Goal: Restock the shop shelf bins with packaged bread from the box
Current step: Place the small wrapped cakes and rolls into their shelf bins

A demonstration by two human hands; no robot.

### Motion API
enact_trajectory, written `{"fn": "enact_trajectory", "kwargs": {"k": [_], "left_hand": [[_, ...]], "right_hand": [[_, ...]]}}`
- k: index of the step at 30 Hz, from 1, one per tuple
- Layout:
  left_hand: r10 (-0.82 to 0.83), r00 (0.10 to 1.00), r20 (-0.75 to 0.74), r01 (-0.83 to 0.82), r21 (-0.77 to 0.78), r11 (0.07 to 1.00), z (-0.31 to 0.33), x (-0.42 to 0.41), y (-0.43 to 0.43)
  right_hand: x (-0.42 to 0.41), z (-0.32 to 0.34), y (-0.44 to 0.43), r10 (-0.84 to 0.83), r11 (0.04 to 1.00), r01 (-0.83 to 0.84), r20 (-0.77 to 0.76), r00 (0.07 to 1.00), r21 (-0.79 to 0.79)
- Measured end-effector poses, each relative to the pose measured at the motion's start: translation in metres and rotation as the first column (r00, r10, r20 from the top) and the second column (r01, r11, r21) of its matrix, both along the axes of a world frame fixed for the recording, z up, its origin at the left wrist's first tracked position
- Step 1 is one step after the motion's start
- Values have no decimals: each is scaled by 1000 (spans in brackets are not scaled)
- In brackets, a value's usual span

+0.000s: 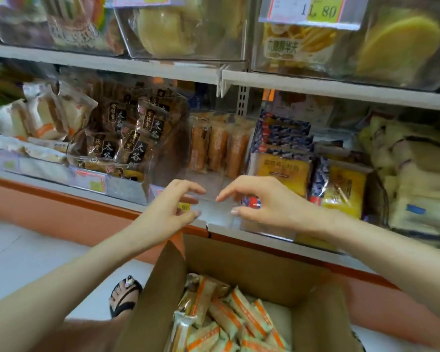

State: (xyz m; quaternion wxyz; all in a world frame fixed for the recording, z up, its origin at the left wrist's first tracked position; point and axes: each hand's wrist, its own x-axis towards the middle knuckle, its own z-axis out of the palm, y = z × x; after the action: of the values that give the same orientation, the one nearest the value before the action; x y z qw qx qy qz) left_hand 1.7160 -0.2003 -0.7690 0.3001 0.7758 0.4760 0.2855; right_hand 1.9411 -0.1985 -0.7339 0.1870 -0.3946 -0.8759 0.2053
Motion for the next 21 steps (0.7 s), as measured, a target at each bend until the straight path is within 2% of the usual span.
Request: {"fn": "enact_trajectory", "kwargs": {"k": [5,8,12,14,19,21], "left_hand": [[10,999,-30,-14,-132,991,-39,18,-32],[-67,988,-139,35,-222,974,-74,35,-41],[-175,916,-362,10,-413,911,-136,54,-44],[-190,891,-412,-54,-512,857,-174,54,-45],[-41,896,-441,-258,-595,762,-237,37,-43],[-13,905,-425,-275,-607,745,-256,32,-41]], "right_hand": [[15,-62,-23,-121,967,117,-4,993,-228],[12,-98,-33,-78,955,87,44,996,-285],[15,-152,-41,0,915,110,273,962,-388],[24,-185,-42,12,863,171,358,934,-476],[46,-249,-41,-73,735,322,403,912,-597],[48,-270,-40,-89,707,346,407,909,-617]]}}
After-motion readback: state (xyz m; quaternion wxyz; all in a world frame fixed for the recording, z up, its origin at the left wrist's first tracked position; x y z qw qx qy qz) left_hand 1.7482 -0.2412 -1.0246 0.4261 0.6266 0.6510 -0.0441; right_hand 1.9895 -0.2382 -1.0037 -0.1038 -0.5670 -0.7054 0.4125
